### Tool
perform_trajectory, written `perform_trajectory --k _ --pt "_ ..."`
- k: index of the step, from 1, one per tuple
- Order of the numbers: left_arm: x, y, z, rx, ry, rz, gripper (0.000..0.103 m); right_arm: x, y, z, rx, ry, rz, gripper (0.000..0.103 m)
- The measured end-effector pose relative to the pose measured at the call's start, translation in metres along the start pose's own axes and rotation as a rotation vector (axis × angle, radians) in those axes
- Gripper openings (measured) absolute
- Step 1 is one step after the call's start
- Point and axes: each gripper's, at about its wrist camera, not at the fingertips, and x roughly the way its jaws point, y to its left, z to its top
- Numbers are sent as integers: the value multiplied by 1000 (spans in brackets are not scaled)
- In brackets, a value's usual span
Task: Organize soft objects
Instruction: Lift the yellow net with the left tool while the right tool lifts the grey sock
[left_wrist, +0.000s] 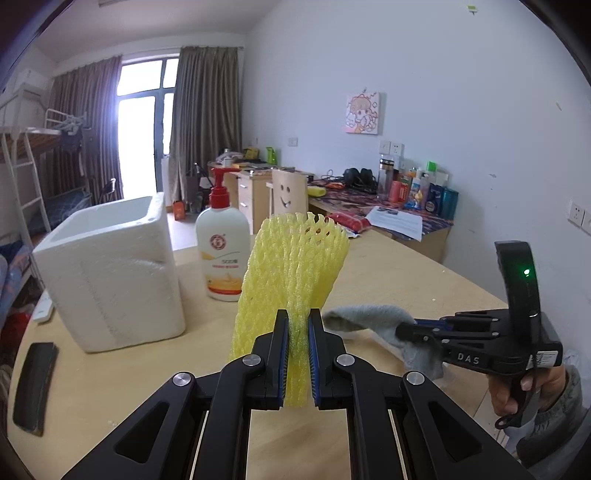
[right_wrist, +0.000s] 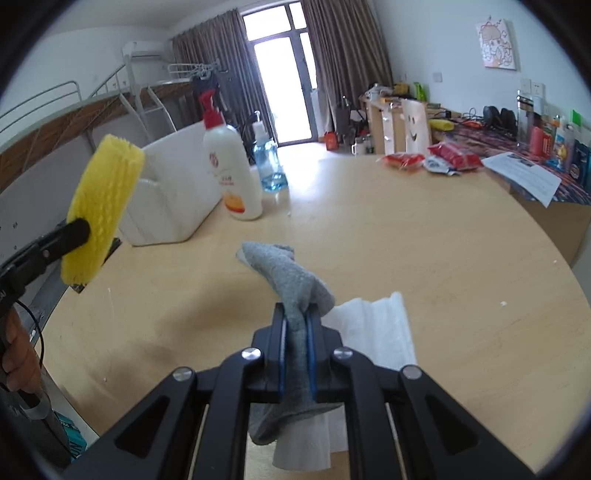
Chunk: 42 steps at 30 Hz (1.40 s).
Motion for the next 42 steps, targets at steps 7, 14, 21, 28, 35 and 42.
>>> perform_trajectory --k 7,14,21,28,35,42 --pt "-3 8 -5 -24 3 5 10 -11 19 -5 -68 -37 -17 64" --pt "-1 13 -7 -47 4 2 10 7 34 1 -110 -1 -11 64" --pt "0 22 -11 -67 10 11 10 40 35 1 -106 96 -46 53" --pt "-1 23 -13 -82 9 18 10 37 40 3 -95 103 -54 13" --pt "-8 23 -9 -86 -14 35 10 0 52 23 -119 -21 -30 11" --pt "-11 23 -14 -83 -17 36 10 18 68 13 -219 62 -39 40"
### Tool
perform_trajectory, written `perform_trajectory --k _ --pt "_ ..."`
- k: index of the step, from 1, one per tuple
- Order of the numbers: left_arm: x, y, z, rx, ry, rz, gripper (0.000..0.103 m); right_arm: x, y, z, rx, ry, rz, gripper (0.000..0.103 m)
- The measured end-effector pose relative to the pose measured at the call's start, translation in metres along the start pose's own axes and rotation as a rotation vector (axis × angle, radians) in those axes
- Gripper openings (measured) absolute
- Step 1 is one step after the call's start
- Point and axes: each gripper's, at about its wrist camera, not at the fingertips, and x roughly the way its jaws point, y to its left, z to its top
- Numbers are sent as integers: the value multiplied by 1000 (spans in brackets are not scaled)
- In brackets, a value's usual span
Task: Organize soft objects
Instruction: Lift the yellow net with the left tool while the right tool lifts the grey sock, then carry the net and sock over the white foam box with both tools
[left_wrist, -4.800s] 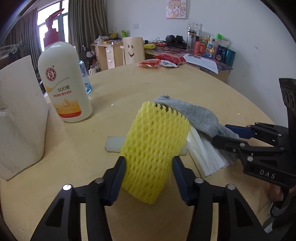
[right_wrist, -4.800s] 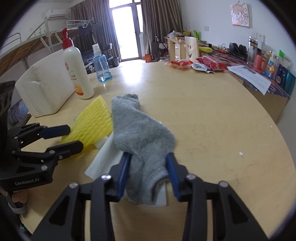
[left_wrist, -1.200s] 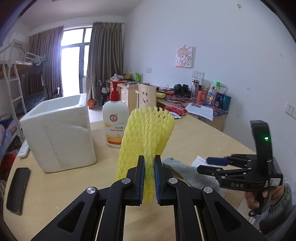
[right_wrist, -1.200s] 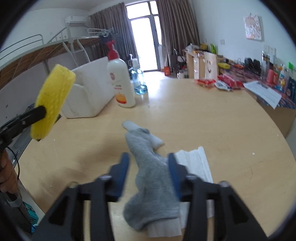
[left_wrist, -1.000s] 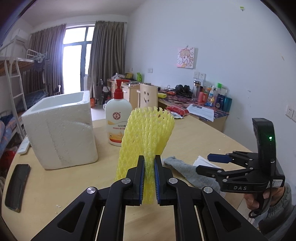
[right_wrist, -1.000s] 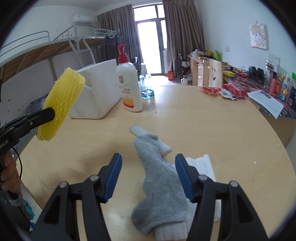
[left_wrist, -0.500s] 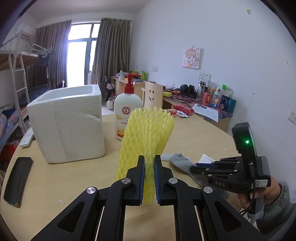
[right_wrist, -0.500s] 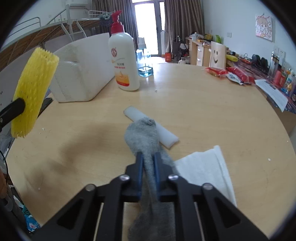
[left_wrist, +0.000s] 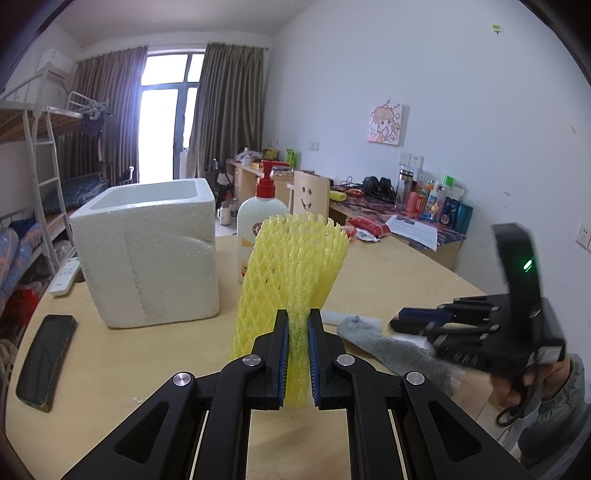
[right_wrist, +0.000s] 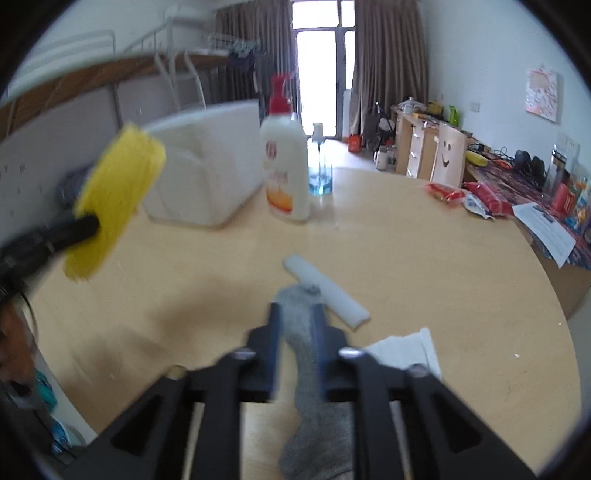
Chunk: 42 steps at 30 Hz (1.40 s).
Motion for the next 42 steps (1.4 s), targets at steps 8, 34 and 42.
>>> perform_trajectory --k 8,34,42 --pt "3 6 1 -18 6 6 10 27 -3 -9 2 76 -34 55" --pt "-60 25 13 -48 -134 121 10 -25 15 22 7 -83 -4 10" --pt "-85 27 20 -53 -197 155 10 -63 26 39 4 -205 20 10"
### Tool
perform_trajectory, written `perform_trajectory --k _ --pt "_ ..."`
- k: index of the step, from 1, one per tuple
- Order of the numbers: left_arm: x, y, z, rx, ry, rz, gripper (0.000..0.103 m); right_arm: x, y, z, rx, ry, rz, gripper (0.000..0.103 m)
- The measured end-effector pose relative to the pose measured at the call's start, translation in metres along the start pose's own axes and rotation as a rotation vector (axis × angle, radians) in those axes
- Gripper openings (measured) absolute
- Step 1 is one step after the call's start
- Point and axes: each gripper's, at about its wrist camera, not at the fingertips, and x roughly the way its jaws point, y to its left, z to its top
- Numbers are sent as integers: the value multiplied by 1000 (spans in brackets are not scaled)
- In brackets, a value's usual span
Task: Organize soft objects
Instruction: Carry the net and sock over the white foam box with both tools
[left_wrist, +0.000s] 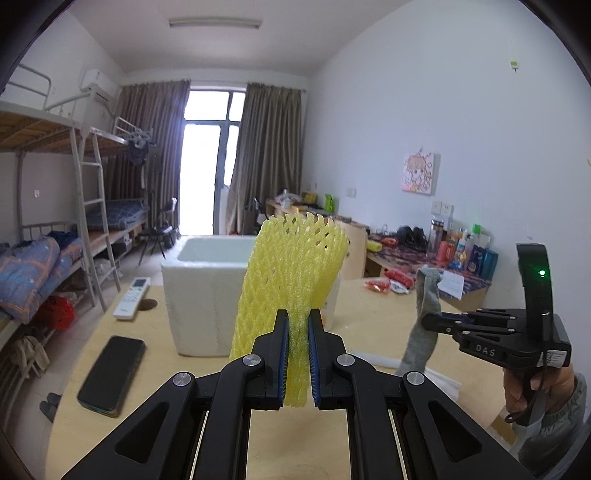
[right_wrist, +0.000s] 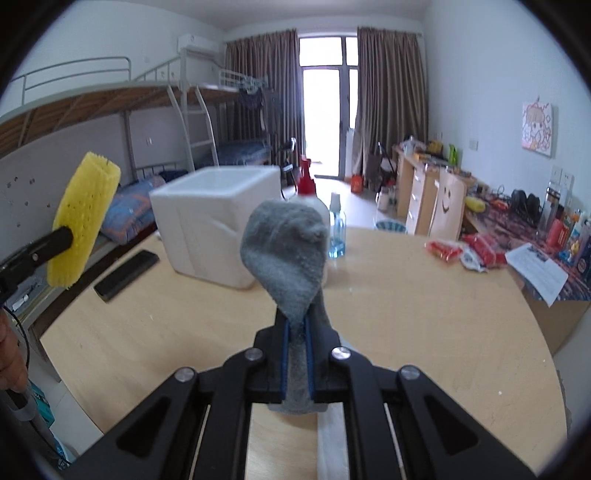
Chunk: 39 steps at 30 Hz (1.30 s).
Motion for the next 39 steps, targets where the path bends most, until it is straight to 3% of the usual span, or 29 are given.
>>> perform_trajectory --k 11,27,39 --pt "-26 -2 14 20 -75 33 10 -30 11 17 -4 -130 47 9" --pt "-54 26 11 -5 -73 131 10 -23 62 25 -58 -160 195 10" --pt "-37 29 21 -10 -45 106 10 -7 84 44 -76 -148 242 10"
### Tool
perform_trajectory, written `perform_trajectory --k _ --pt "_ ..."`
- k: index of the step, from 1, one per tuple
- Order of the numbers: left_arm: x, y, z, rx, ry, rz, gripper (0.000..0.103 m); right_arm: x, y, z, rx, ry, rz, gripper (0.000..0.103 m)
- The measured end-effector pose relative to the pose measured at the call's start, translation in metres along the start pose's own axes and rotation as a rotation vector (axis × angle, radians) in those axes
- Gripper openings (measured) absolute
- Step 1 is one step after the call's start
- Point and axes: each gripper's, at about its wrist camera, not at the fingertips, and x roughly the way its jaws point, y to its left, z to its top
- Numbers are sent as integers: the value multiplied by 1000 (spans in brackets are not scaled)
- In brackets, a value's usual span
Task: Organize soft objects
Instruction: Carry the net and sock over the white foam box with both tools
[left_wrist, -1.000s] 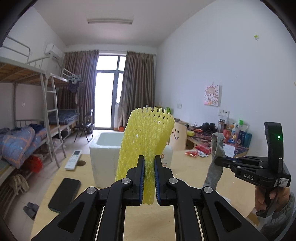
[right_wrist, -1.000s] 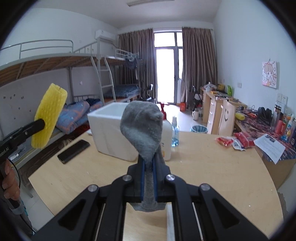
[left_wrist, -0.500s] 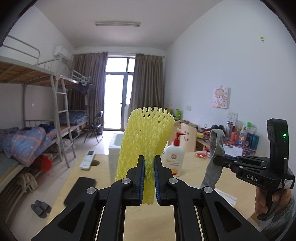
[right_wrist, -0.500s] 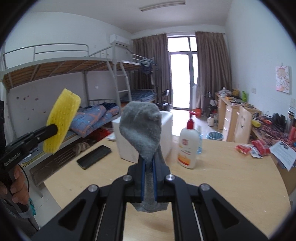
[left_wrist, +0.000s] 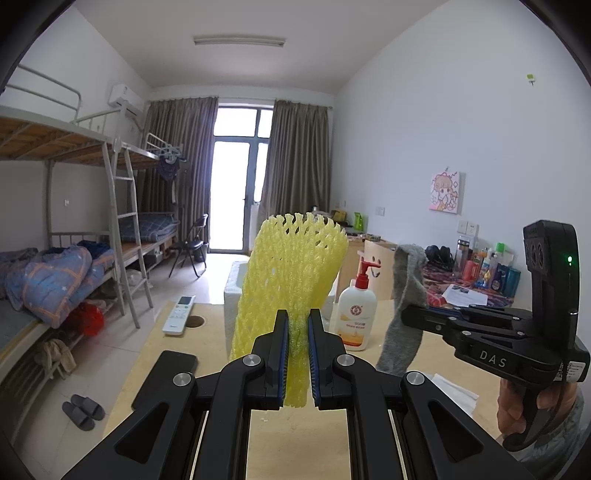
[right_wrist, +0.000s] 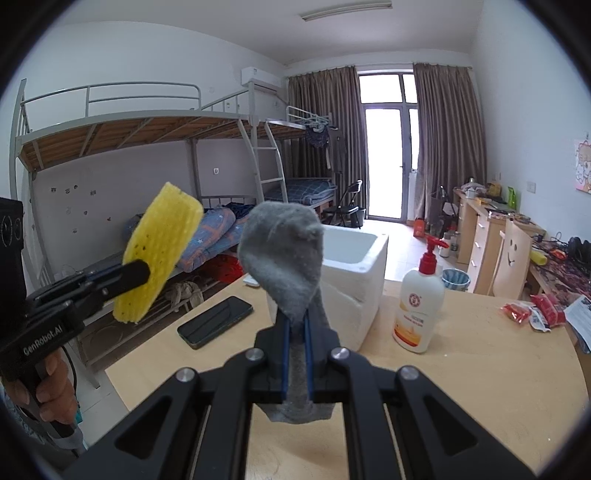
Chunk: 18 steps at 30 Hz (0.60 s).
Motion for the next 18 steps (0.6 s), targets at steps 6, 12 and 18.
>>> perform_trajectory --k 6,12,18 --pt "19 4 11 4 9 4 10 14 -6 15 3 7 -2 10" --pt "41 8 29 22 6 21 10 28 -19 37 7 -4 0 10" --pt "68 11 44 30 22 28 10 38 -28 51 1 -7 -18 10"
